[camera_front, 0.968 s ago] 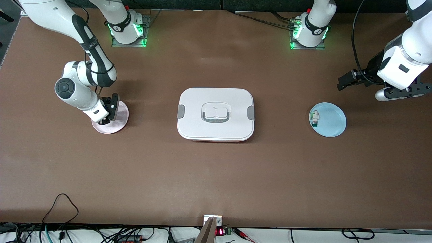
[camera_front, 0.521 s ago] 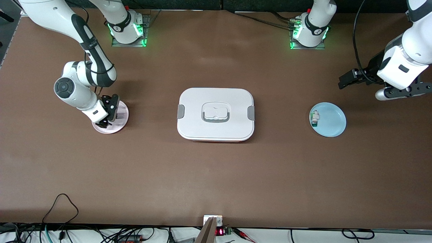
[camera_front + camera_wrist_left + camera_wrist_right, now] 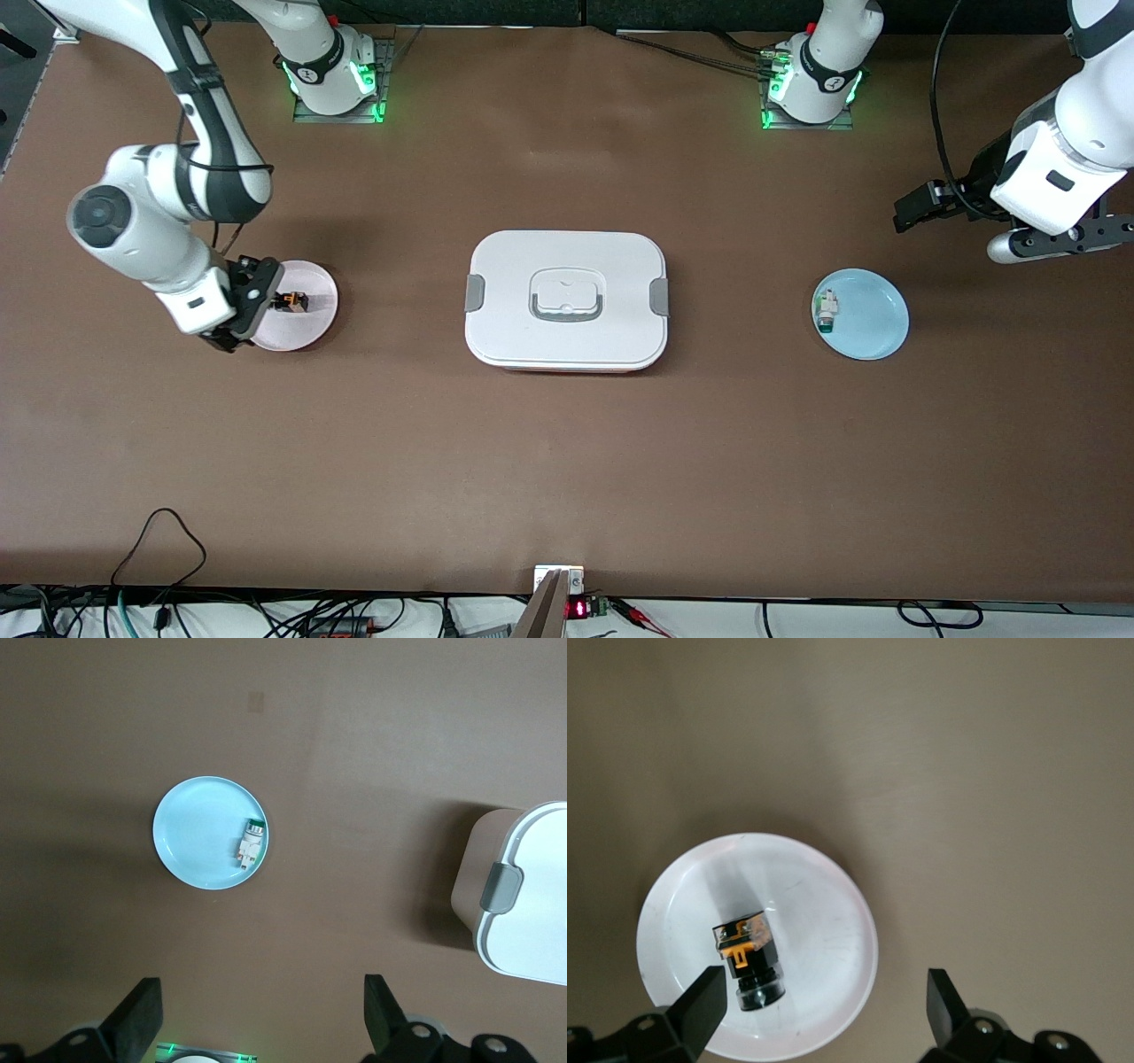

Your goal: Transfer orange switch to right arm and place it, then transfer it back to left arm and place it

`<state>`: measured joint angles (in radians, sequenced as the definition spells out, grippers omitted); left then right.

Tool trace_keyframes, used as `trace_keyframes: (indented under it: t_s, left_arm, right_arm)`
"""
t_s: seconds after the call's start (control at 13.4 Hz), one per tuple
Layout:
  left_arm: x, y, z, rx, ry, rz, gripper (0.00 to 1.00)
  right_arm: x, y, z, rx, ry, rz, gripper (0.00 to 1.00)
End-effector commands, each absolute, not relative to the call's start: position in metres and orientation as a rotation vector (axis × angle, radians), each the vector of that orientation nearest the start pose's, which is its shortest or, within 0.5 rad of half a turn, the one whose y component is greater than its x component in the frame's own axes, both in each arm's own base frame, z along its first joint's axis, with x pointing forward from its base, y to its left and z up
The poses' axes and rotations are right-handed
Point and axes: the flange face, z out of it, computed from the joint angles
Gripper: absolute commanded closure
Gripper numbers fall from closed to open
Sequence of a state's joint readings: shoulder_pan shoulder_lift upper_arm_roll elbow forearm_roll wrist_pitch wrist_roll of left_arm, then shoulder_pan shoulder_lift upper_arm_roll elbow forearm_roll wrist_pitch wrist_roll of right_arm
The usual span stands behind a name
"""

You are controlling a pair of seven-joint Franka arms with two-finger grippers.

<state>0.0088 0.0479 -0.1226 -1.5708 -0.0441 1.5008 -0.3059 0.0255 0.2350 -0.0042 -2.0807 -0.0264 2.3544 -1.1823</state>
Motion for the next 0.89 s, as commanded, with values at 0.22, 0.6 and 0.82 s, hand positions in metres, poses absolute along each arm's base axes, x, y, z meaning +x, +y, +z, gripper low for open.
trace_keyframes:
  t_s: [0.22, 0.6, 0.82]
  left_arm:
    - [0.554, -0.069, 0.602, -3.14, -0.263, 0.195, 0.0]
    - [0.552, -0.07, 0.601, -3.139, -0.255, 0.212, 0.0]
    - [0.553, -0.071, 0.602, -3.162, -0.158, 0.198, 0.0]
  right_arm:
    - [0.604, 0.031, 0.411, -2.926, -0.947, -0.062, 0.0]
    - [0.599, 0.065, 0.492, -2.916, -0.12, 0.121, 0.0]
    - [0.596, 0.072, 0.544, -2.967, 0.032, 0.175, 0.0]
